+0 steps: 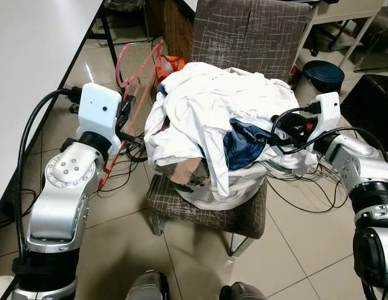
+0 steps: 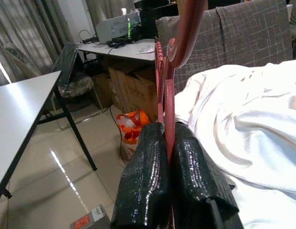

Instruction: Hang hanger

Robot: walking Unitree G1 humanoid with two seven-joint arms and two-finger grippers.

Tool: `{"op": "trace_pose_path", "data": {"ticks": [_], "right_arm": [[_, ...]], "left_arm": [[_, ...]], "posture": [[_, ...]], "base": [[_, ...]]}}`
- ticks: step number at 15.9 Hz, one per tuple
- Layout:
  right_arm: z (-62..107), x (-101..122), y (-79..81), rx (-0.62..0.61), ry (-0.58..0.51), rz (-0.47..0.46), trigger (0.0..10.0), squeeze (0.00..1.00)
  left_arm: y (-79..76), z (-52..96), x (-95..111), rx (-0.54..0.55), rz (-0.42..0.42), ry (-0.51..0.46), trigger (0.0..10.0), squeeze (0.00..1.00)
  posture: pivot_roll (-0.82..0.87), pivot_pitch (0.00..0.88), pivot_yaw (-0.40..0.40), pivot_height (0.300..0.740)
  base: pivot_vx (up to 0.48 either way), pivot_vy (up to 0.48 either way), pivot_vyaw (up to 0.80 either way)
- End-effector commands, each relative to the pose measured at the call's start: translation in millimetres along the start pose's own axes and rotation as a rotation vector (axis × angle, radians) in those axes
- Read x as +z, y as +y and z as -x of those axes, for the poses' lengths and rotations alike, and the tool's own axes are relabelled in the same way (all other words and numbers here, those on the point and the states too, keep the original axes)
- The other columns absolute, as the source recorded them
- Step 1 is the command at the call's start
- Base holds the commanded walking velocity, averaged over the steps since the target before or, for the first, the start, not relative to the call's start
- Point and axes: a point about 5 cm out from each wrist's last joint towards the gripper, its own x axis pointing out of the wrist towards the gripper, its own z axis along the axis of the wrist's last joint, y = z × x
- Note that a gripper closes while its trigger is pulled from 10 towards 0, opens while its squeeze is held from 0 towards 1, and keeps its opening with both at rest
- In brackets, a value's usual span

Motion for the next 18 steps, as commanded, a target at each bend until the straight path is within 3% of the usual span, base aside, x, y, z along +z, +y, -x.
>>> {"op": "trace_pose_path", "data": {"ticks": [1,2,5,6,8,10,11,12,13,15,18], "right_arm": [[4.5,0,-4.0,-0.015,-0.025,-0.004,0.0,0.00],[3.8,-1,-1.8,-0.018,-0.043,-0.005,0.0,0.00],[14.4,31,3.7,0.003,-0.230,-0.028,0.0,0.00],[26.9,46,8.5,0.022,-0.298,-0.017,0.0,0.00],[68.8,63,10.3,-0.015,-0.375,0.033,0.0,0.00],[93.7,56,6.6,-0.043,-0.350,0.063,0.0,0.00],[94.2,53,8.4,-0.039,-0.319,0.092,0.0,0.00],[92.4,47,9.1,-0.067,-0.277,0.133,9.3,0.00],[86.5,39,13.1,-0.102,-0.222,0.147,10.0,1.00],[73.2,40,42.2,-0.010,-0.145,0.190,10.0,1.00],[67.6,48,69.1,0.123,-0.127,0.215,10.0,1.00]], "left_arm": [[-4.5,-0.4,4,-0.014,-0.002,-0.012,10.0,0.00],[-4.2,0.7,1,-0.013,0.002,-0.009,10.0,0.00],[-5.6,0.9,3,0.008,-0.013,-0.013,10.0,0.00],[-3.1,3.1,4,0.027,0.006,-0.018,10.0,0.00],[-3.1,4.3,1,0.028,0.014,-0.014,10.0,0.00],[-11.4,-4.7,-3,-0.013,0.001,-0.001,10.0,0.00],[-12.4,-6.2,-1,-0.029,-0.002,-0.012,10.0,0.00],[-10.2,-8.1,2,-0.026,-0.003,-0.020,10.0,0.00],[-4.8,-10.9,3,-0.010,0.001,-0.026,10.0,0.00],[0.1,-12.3,3,0.003,-0.008,-0.024,10.0,0.00],[6.8,-11.5,4,0.013,-0.024,-0.028,10.0,0.00]], "posture": [[-0.04,0.120,-0.005,0.740],[-0.04,0.140,-0.005,0.740],[-0.04,0.137,-0.018,0.740],[-0.04,0.138,-0.024,0.740],[-0.07,0.124,0.004,0.740],[-0.07,0.121,0.019,0.740],[-0.08,0.112,0.025,0.740],[-0.08,0.116,0.030,0.740],[-0.08,0.106,0.038,0.740],[-0.08,0.099,0.027,0.740],[-0.07,0.088,0.025,0.740]], "base": [[0.000,0.000,0.00],[0.000,0.000,0.00],[0.000,0.000,0.00],[0.000,0.000,0.00],[0.000,0.000,0.00],[0.000,0.000,0.00],[0.000,0.000,0.00],[0.000,0.000,0.00],[0.000,0.000,0.00],[0.000,0.000,0.00],[0.000,0.000,0.00]]}}
